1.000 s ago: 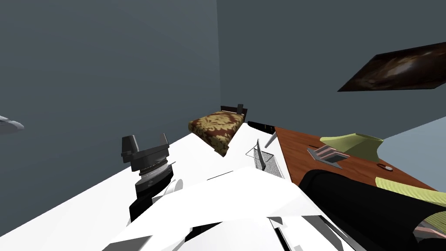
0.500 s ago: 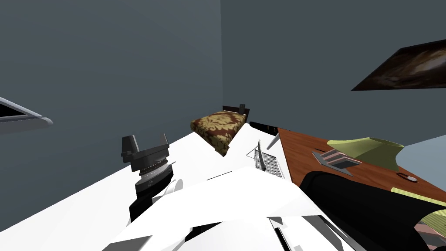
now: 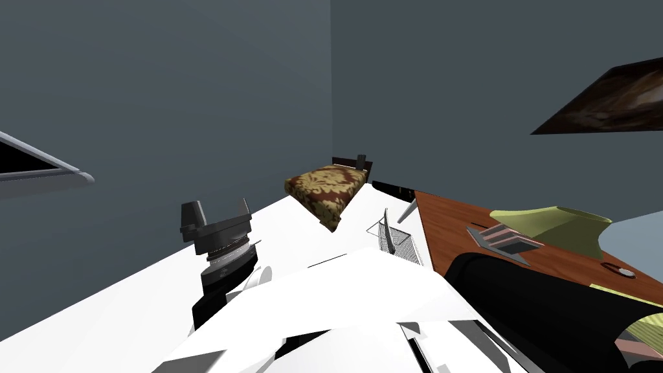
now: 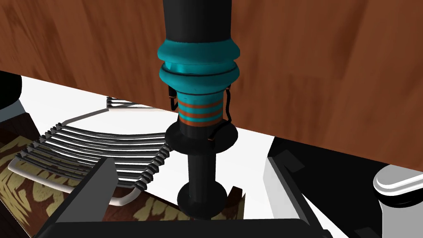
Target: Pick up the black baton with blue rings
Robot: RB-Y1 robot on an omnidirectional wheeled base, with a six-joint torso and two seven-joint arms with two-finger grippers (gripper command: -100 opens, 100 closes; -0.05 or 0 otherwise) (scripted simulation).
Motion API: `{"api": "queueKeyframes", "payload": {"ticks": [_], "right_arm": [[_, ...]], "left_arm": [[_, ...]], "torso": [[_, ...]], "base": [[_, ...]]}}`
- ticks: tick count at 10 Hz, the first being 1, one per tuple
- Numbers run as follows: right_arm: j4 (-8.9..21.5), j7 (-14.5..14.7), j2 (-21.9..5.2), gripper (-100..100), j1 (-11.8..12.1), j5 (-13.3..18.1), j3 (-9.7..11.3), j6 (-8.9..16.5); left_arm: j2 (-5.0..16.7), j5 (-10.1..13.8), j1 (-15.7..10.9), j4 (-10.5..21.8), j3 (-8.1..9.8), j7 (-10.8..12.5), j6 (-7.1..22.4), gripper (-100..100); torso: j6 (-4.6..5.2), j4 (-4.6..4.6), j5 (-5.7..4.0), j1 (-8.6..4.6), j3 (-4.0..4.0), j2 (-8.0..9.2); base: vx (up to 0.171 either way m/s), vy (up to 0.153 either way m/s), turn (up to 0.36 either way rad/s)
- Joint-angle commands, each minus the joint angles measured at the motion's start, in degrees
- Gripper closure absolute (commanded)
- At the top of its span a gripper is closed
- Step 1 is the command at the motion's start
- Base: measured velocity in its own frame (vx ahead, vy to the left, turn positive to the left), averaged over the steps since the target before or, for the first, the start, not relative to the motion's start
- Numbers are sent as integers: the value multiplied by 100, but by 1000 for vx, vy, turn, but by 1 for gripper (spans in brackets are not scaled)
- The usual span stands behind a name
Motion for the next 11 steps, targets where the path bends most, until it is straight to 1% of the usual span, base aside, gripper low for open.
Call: {"api": "queueKeyframes", "payload": {"ticks": [1,2,6,7,8,9,10,11], "right_arm": [[0,0,0,-100,0,0,0,0],[9,-5,1,100,-12,2,5,10],[8,-4,1,100,-10,2,5,8],[8,-4,1,0,-10,2,5,8],[-133,23,-50,100,160,-36,-52,-39],[-208,34,-83,100,250,-58,-81,-65],[-143,28,-59,100,178,-39,-59,-45],[-155,32,-59,0,193,-41,-61,-48]], "left_arm": [[0,0,0,0,0,0,0,0],[0,0,0,0,0,0,0,0],[0,0,0,0,0,0,0,0],[0,0,0,0,0,0,0,0],[0,0,0,0,0,0,0,0],[0,0,1,0,0,0,0,0],[0,0,1,0,0,0,0,0],[0,0,0,0,0,0,0,0]], "torso": [[0,0,0,0,0,0],[2,-1,2,6,-2,-4],[2,-2,3,12,-6,-10],[2,-2,3,13,-6,-10],[2,-3,4,13,-6,-10],[7,-5,7,22,-10,-17],[6,-5,8,29,-12,-21],[2,-4,7,23,-10,-17]], "base": [[-13,-15,11],[0,0,0],[0,0,0],[0,0,0],[31,20,-82],[40,29,-79],[14,13,-17],[0,0,0]]}}
